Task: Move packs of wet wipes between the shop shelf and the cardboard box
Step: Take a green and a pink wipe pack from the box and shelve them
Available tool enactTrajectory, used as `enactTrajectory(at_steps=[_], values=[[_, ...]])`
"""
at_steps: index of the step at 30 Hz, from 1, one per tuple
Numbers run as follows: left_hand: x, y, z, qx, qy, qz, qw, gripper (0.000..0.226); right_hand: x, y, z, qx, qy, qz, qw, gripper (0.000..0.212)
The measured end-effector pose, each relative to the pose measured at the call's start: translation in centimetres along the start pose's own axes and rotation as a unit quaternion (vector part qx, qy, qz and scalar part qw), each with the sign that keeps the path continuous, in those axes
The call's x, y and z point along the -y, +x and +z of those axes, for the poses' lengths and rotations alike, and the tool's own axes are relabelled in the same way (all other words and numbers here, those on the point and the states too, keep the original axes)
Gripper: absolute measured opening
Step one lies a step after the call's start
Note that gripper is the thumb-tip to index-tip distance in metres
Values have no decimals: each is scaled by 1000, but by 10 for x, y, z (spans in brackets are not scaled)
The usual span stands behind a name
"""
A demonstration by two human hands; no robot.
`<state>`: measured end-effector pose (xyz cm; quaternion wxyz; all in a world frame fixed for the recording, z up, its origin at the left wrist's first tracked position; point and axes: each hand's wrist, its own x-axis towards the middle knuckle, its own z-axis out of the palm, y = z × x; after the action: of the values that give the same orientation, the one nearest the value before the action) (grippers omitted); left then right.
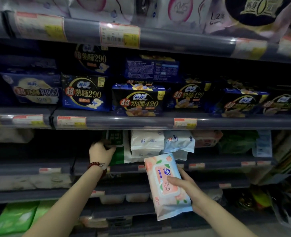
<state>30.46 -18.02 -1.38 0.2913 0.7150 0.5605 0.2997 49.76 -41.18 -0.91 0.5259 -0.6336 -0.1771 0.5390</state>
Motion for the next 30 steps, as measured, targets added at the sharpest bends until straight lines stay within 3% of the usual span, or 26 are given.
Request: enactTrajectory(at_steps=[6, 13, 24, 30], values=[[-19, -64, 13, -41, 14, 11, 999, 22, -2, -13, -40, 37, -6, -2, 999, 62], [-60, -139, 56, 35, -42, 28, 998, 8, -5, -31, -100, 53, -40, -12, 998, 64], [-147, -164, 118, 134, -69, 107, 983, 4, 20, -37, -177, -43, -170, -42, 984, 63], [-163, -156, 130, 178, -73, 128, 973, 7, 49, -17, -189, -80, -286, -100, 949, 61]])
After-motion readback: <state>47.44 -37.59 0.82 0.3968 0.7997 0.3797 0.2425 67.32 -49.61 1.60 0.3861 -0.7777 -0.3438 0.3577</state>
